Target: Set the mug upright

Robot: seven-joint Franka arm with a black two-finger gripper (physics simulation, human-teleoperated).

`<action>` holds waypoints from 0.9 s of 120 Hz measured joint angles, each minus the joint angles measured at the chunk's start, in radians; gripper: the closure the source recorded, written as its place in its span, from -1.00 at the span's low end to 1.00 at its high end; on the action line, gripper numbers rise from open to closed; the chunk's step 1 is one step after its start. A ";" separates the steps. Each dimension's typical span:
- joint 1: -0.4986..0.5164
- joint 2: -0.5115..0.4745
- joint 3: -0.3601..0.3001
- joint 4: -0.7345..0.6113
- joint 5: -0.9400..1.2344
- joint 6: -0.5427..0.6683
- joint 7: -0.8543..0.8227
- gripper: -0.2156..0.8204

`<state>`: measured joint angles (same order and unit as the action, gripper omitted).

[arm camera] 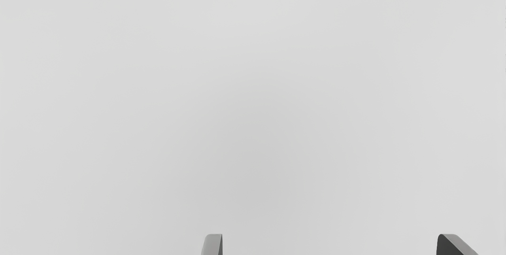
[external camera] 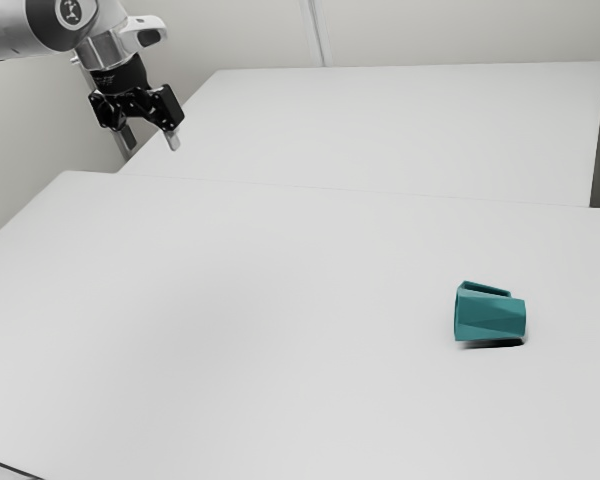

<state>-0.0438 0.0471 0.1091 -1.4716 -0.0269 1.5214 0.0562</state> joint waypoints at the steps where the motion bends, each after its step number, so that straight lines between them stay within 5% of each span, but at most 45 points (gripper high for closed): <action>1: 0.000 0.000 0.000 0.000 0.000 0.000 0.000 -0.56; 47: 0.001 0.002 -0.013 -0.092 -0.101 0.127 0.009 -0.56; 108: -0.021 0.024 -0.035 -0.407 -0.671 0.488 0.238 -0.55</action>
<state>-0.0644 0.0710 0.0741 -1.8791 -0.6979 2.0089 0.2943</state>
